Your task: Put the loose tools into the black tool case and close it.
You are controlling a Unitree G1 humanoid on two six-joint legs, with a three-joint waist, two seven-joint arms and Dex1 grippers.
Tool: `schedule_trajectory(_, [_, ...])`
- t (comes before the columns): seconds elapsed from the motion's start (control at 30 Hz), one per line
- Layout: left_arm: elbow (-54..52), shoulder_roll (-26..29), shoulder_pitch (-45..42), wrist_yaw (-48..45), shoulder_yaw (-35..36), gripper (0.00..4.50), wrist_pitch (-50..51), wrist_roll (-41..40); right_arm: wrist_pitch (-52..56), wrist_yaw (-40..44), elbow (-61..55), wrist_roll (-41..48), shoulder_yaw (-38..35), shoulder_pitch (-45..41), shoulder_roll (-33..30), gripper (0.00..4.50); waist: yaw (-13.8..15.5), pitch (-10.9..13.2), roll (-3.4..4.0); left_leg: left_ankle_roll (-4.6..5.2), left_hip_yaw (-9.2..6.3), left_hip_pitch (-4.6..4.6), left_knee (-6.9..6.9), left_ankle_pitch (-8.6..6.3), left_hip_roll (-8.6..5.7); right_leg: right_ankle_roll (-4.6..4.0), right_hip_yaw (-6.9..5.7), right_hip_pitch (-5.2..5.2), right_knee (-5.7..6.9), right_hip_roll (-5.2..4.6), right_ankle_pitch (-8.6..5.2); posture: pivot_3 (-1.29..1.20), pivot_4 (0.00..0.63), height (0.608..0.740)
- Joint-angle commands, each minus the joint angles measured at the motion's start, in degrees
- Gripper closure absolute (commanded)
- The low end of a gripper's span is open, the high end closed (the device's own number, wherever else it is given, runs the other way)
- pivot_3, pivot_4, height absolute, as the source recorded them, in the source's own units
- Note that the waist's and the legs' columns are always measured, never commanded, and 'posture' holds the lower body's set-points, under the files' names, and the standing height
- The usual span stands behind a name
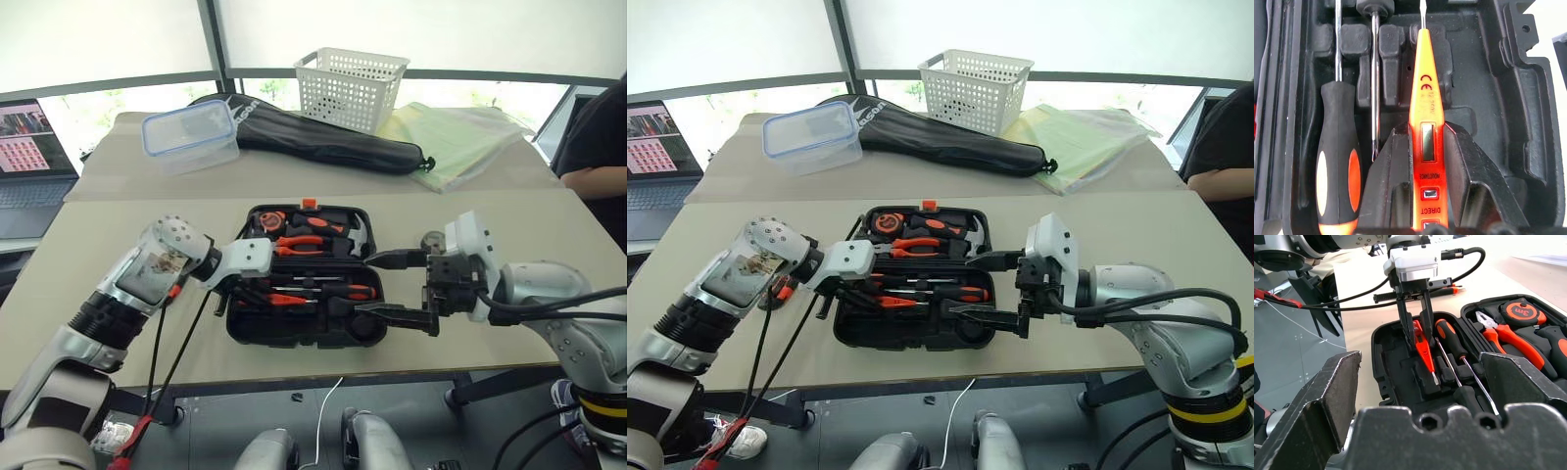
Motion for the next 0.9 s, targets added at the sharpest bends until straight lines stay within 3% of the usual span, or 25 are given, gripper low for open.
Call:
schedule_trajectory(0.03, [1.5,-0.5,-0.9,0.5,-0.2,4.07,-0.5,2.1,-0.4,-0.3,-1.5,1.1,-0.7,-0.5,0.3,0.00,0.0,0.0,0.00,0.00,0.00,0.00,0.03,0.00,0.00,0.00,0.00,0.00,0.01,0.00,0.00,0.00,0.150,0.740])
schedule_trajectory(0.37, [1.6,-0.3,-1.3,-2.1,-0.1,4.07,-0.2,2.5,-0.4,-1.0,-1.2,1.5,-0.9,-0.9,1.1,0.00,-0.1,0.0,0.00,0.02,0.00,-0.01,0.06,-0.01,0.01,0.01,0.00,0.00,0.02,0.02,0.01,0.00,0.150,0.740])
schedule_trajectory(0.43, [1.2,-0.2,-1.2,-2.6,0.6,3.05,0.6,1.7,-0.5,-1.0,-1.2,1.3,-0.8,-0.8,1.2,0.00,-0.1,0.0,0.00,0.03,0.00,-0.01,0.05,-0.02,0.01,0.01,0.00,0.00,0.02,0.02,0.01,0.00,0.150,0.740])
schedule_trajectory(0.67, [-1.9,3.5,-1.5,-7.8,6.7,0.62,3.9,-5.8,-0.9,-0.9,-0.8,0.8,-0.5,-0.3,1.6,0.00,-0.1,0.0,0.00,0.04,-0.01,-0.06,0.09,-0.02,0.01,0.01,-0.02,-0.02,0.01,0.02,0.01,0.00,0.150,0.740])
schedule_trajectory(0.83, [-1.3,4.6,1.5,-7.0,13.5,0.62,3.9,-11.6,-1.1,-0.7,-0.6,0.3,-0.4,0.4,1.6,0.00,-0.1,0.0,0.00,0.04,-0.01,-0.06,0.08,-0.02,0.00,0.01,-0.02,-0.05,0.01,0.03,0.01,0.00,0.150,0.740])
schedule_trajectory(0.9, [-0.6,2.0,3.6,-3.3,16.5,1.15,2.4,-13.0,-1.2,-0.7,-0.6,0.1,-0.4,0.6,1.5,0.00,-0.1,0.0,0.00,0.03,-0.02,-0.05,0.08,-0.02,0.00,0.01,-0.03,-0.04,0.01,0.02,0.01,0.00,0.150,0.740])
